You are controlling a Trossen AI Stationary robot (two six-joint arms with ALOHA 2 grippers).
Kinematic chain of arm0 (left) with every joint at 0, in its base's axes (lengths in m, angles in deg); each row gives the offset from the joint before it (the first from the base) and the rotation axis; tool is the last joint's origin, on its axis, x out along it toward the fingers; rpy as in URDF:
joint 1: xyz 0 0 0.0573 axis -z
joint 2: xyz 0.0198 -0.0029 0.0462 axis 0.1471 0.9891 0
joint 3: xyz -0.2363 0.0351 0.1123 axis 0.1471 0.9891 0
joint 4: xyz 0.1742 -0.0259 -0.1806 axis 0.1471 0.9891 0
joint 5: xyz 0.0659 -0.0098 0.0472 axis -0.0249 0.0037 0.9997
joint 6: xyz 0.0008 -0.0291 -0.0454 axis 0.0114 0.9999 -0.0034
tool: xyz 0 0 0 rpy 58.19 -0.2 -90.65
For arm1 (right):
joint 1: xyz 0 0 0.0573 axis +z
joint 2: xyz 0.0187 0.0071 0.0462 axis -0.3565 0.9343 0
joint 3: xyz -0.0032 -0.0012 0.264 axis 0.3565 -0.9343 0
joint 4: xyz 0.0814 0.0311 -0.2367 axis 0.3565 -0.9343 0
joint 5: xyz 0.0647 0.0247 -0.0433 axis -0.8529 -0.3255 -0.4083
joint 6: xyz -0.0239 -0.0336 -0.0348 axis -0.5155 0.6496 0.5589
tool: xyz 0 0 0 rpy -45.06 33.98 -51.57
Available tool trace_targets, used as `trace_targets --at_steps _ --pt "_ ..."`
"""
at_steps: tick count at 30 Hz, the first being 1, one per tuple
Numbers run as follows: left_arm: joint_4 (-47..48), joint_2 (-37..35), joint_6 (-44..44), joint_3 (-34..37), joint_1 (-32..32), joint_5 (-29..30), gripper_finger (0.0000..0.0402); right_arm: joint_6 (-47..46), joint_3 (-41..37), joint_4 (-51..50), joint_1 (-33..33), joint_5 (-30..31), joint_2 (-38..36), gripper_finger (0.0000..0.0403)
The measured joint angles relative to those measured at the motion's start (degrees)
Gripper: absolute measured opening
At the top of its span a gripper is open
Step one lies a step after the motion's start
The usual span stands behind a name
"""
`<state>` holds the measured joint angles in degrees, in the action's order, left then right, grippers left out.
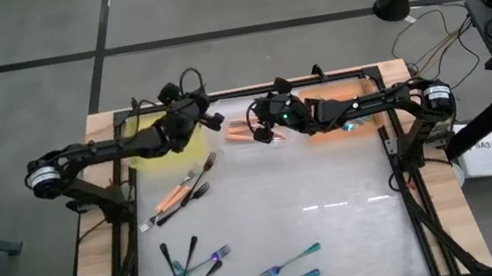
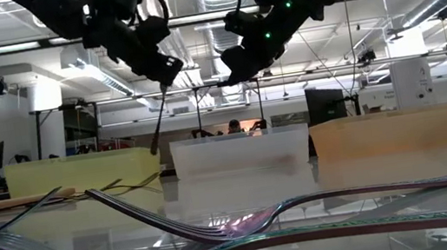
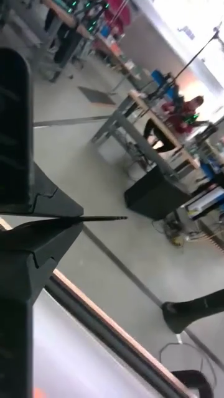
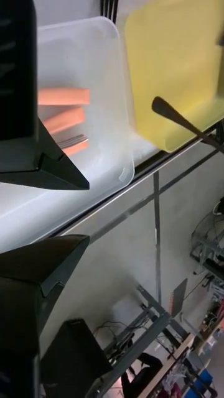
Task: Sort silverware by color (type)
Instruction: Put the black fork into the yellow bin
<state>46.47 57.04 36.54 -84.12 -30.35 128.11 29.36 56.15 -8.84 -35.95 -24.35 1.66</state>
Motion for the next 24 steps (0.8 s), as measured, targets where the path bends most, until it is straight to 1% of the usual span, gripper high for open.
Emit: trace_targets --at_steps 2,6,8,9,11,14,17,20,22,24 --pt "2.7 -1.6 1.4 -1.3 -1.1 -2.1 0.0000 -0.2 0.0 0.0 -0.1 0.0 0.0 0.0118" --pt "6.2 -5.2 3.0 -4.7 -3.1 -10.7 0.0000 -0.6 0.0 0.0 -0.4 0.0 0.0 0.0118" --pt "10.1 -6.8 2.6 -7.3 -4.0 -12.1 0.0000 -0.6 0.0 0.0 -0.5 0.0 0.0 0.0118" --pt "13.6 -7.5 1.8 -8.8 -4.7 -12.2 0.0000 -0.6 0.0 0.0 -0.5 0.0 0.0 0.0118" --pt "23.9 -8.3 1.7 -12.4 -6.3 -12.1 0.0000 -0.6 0.0 0.0 -0.5 0.0 0.0 0.0118" --pt "42.1 -7.7 5.8 -17.4 -8.8 -12.2 0.0000 -0.5 0.0 -0.1 -0.5 0.0 0.0 0.0118" --pt "55.7 -5.9 9.0 -20.3 -10.7 -14.9 0.0000 -0.5 0.0 0.0 -0.6 0.0 0.0 0.0118" --pt "62.4 -4.0 9.4 -20.5 -11.9 -19.2 0.0000 -0.6 0.0 0.0 -0.7 0.0 0.0 0.0118" --pt "63.6 -3.0 8.6 -19.1 -12.1 -21.1 0.0000 -1.4 0.0 -0.1 -0.7 0.0 0.0 0.0118" --pt "63.5 -2.1 7.5 -17.5 -12.2 -21.4 0.0000 -2.2 0.0 -0.2 -0.7 -0.1 0.0 0.0118"
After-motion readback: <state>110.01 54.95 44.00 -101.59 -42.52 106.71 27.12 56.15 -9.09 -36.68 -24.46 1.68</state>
